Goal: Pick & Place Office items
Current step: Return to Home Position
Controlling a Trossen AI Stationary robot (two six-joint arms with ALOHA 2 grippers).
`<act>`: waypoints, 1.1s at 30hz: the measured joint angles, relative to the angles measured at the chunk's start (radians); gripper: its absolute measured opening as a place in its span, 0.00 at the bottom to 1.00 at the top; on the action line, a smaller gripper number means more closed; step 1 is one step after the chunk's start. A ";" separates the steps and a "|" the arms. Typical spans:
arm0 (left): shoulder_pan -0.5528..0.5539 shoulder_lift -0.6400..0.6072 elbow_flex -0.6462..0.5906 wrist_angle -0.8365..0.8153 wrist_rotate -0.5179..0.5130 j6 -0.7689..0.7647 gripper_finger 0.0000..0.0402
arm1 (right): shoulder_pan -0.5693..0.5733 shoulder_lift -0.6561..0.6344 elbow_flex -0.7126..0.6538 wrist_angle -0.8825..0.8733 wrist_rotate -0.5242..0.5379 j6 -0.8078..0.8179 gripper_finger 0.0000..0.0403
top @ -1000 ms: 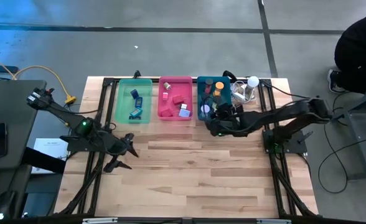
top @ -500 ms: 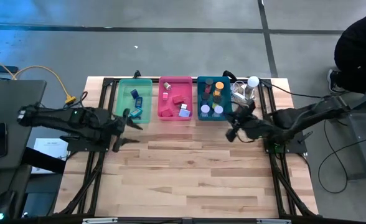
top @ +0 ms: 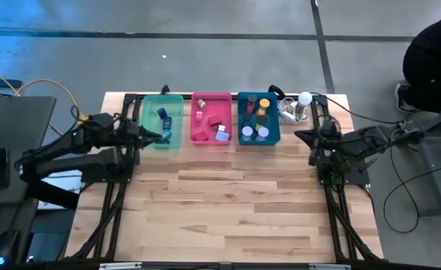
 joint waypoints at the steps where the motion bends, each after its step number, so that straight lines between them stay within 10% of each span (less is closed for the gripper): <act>1: 0.020 -0.013 0.000 -0.019 0.003 -0.001 0.04 | 0.000 -0.056 -0.046 0.035 0.002 -0.002 0.00; 11: 0.093 -0.019 -0.033 -0.140 0.040 -0.076 0.05 | 0.000 -0.435 -0.420 0.380 -0.103 -0.101 0.00; 33: 0.005 -0.033 -0.319 0.342 0.155 -0.233 0.04 | 0.000 -0.460 -0.732 0.729 -0.228 -0.186 0.00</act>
